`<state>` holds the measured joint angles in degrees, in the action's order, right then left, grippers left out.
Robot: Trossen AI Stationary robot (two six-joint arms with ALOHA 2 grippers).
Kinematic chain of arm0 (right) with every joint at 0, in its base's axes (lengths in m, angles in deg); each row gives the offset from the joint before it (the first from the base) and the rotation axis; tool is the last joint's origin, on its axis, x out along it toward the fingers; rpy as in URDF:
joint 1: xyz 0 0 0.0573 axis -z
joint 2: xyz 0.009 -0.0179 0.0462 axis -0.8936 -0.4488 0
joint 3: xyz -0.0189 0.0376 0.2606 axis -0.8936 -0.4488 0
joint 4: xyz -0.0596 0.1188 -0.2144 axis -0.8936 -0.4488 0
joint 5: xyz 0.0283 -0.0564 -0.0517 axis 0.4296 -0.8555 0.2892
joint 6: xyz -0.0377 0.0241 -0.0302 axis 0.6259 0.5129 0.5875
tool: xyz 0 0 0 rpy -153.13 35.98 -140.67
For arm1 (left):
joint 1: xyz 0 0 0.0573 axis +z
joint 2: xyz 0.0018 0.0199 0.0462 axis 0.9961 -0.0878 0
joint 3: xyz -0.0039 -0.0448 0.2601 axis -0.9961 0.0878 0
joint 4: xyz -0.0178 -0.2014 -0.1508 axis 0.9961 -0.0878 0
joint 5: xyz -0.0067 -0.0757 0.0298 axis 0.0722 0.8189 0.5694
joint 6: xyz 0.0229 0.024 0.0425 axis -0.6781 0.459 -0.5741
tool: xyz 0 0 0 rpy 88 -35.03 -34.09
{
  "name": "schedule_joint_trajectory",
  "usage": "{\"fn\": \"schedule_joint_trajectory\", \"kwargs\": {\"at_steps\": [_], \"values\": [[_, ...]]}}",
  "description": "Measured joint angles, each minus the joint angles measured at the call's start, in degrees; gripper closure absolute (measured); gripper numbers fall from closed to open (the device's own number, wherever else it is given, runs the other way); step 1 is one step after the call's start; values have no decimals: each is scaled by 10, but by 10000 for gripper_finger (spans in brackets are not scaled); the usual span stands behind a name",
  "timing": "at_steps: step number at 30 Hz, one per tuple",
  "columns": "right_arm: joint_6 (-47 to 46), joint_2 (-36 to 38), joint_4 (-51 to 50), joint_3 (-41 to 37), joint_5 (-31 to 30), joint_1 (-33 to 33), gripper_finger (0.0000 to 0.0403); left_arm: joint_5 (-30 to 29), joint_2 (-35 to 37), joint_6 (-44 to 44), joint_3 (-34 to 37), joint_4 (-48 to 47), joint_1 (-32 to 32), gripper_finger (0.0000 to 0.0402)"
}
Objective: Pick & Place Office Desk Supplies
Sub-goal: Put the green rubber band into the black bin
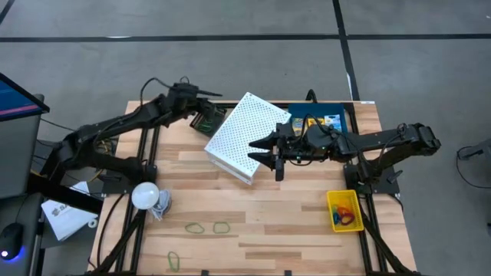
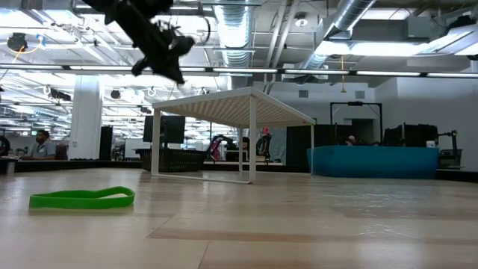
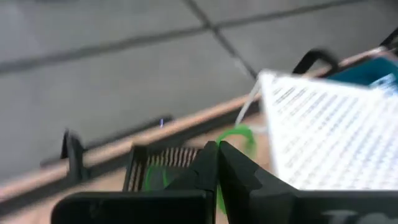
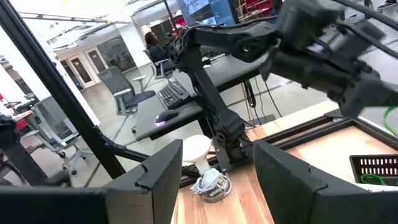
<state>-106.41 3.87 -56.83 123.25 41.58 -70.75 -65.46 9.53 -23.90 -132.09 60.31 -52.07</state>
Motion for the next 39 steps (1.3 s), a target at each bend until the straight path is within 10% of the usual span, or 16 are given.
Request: {"fn": "schedule_joint_trajectory", "kwargs": {"at_steps": [22,39], "values": [[-32,0,-8,0,0,11,210,66,-188,99,0,-41,91,390],[-38,0,-8,0,0,11,210,67,-188,97,0,-41,93,230]]}}
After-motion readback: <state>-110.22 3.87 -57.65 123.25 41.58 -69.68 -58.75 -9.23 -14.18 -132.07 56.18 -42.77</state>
